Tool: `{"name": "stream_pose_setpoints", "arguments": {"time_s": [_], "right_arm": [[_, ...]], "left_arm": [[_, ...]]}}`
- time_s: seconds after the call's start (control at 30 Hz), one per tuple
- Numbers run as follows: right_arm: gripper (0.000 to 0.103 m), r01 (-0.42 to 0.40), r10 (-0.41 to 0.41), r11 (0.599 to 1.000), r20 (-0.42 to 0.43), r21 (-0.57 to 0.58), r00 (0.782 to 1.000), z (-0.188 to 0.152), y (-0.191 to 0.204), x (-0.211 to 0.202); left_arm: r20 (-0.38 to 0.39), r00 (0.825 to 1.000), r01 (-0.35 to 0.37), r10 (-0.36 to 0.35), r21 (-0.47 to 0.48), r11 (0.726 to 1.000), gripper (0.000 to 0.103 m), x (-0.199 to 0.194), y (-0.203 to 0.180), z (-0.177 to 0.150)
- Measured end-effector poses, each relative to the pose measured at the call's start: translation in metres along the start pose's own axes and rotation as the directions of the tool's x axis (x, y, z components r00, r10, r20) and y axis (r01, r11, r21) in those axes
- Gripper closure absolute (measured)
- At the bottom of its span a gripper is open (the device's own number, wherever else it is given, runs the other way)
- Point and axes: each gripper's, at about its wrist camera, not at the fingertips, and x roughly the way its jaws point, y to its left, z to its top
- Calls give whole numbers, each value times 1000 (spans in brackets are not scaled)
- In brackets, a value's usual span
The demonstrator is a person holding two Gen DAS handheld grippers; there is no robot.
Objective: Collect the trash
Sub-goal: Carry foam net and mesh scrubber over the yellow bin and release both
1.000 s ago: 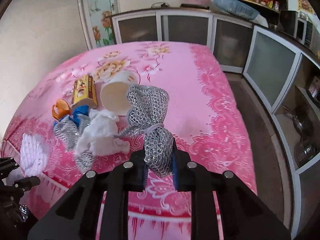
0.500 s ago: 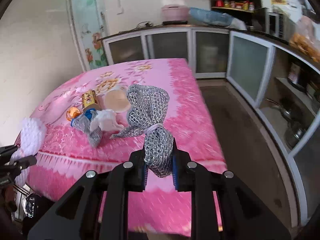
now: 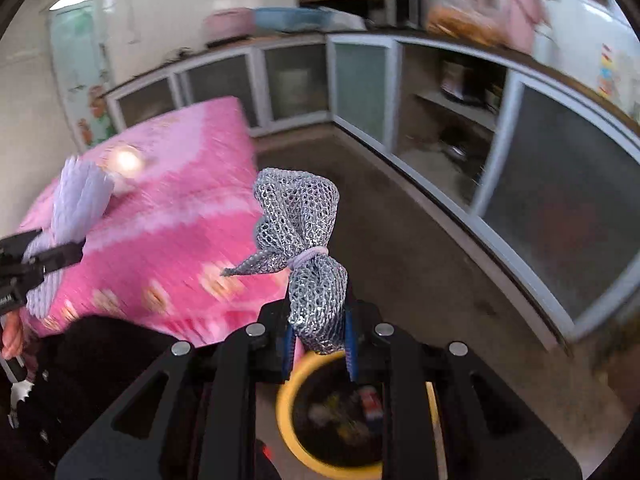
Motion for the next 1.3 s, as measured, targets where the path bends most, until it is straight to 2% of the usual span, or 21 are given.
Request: {"name": "stream_pose_setpoints", "arguments": {"time_s": [0.13, 0.27, 0.33, 0.5, 0.73, 0.83, 1.03, 1.1, 1.13, 1.17, 1.2, 1.23, 1.27, 1.3], "right_arm": [[85, 31, -27, 996, -47, 78, 999, -33, -31, 0], [85, 59, -50, 992, -83, 114, 995, -62, -45, 4], [85, 51, -36, 988, -102, 143, 994, -73, -51, 8], [84, 84, -54, 980, -165, 179, 985, -97, -59, 25], [84, 123, -65, 971, -268, 206, 961, -127, -69, 49], [84, 124, -60, 970, -285, 211, 957, -132, -71, 56], [84, 132, -60, 969, -318, 208, 946, -137, -74, 72], [83, 139, -65, 969, -332, 204, 941, -140, -76, 76], [78, 139, -63, 969, -340, 205, 938, -140, -77, 78], [74, 147, -66, 968, -359, 205, 931, -142, -79, 82], [68, 162, -75, 965, -373, 207, 925, -145, -82, 85], [57, 166, -77, 964, -381, 208, 921, -147, -84, 86], [53, 165, -72, 963, -388, 212, 919, -150, -87, 87], [44, 170, -74, 961, -390, 217, 918, -152, -89, 86]], "left_arm": [[-34, 995, 98, -96, 32, 995, 76, 39, -36, 3], [-77, 987, 149, -145, 55, 987, 75, 72, -61, -4], [-111, 980, 172, -164, 60, 983, 75, 90, -75, -10], [-213, 962, 188, -170, 69, 980, 75, 127, -95, -27], [-329, 931, 183, -155, 56, 981, 75, 168, -98, -45], [-358, 921, 183, -152, 55, 982, 75, 182, -96, -49], [-373, 916, 179, -149, 48, 983, 74, 195, -95, -50], [-370, 917, 179, -147, 53, 982, 68, 196, -97, -50], [-371, 918, 174, -142, 55, 983, 63, 196, -97, -50], [-372, 917, 174, -142, 55, 983, 49, 195, -97, -50], [-370, 918, 173, -142, 53, 983, 31, 194, -98, -51], [-361, 924, 161, -131, 55, 985, 23, 193, -98, -51], [-346, 930, 155, -126, 55, 986, 19, 190, -97, -52], [-344, 929, 161, -133, 54, 985, 17, 189, -96, -51]]}}
